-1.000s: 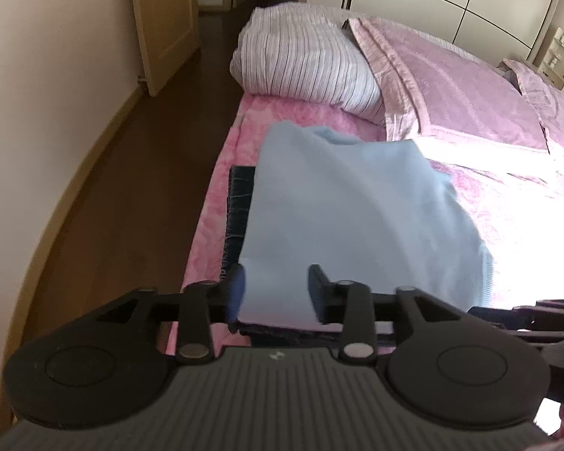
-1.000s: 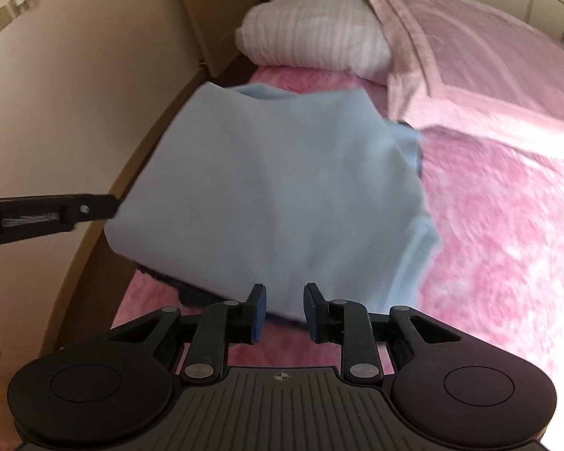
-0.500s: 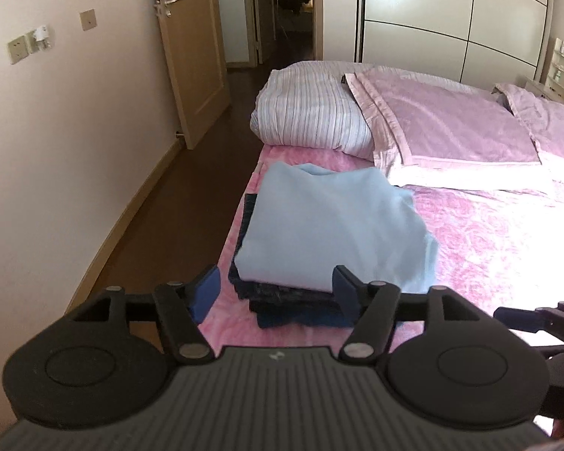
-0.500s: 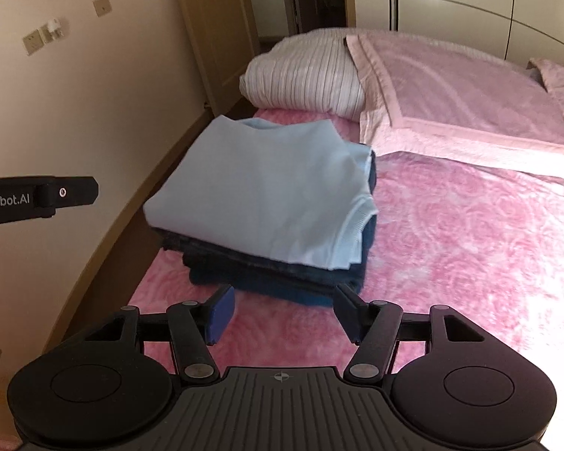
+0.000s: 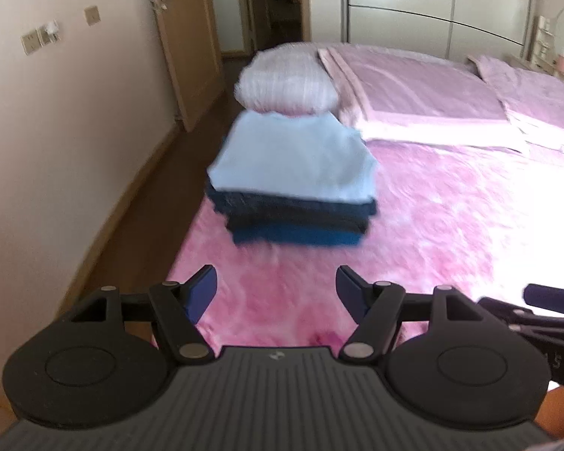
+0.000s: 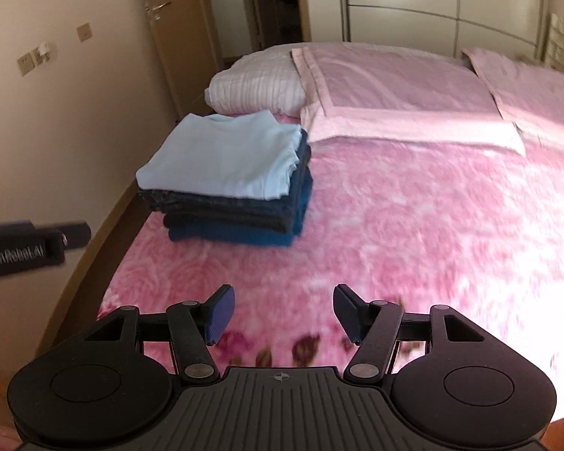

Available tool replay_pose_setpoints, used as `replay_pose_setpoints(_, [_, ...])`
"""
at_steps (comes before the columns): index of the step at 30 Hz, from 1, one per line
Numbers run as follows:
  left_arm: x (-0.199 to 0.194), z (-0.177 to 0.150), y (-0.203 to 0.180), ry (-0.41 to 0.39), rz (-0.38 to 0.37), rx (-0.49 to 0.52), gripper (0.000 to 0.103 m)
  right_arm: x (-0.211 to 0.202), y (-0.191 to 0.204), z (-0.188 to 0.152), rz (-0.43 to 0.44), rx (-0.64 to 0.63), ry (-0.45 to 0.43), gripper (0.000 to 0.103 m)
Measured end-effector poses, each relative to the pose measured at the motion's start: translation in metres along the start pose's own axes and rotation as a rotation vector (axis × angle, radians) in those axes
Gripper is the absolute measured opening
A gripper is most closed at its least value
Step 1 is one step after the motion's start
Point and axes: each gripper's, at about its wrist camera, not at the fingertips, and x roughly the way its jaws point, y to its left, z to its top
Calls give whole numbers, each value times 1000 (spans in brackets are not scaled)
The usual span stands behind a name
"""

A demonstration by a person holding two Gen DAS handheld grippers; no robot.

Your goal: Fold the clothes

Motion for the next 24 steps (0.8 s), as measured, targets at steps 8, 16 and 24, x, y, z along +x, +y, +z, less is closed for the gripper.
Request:
replay_pose_setpoints(8, [-33,-35,-2,20,7,-21,67,-39,-1,-32,16,12,34,62])
replay_pose_setpoints(16, [-25,-45,20,63,22,-46,67,-25,23,-38,17,-29,91,62])
replay_pose_setpoints(24, [12,-38,52,111,22,-54,67,15,52,-28,9,-52,145,62])
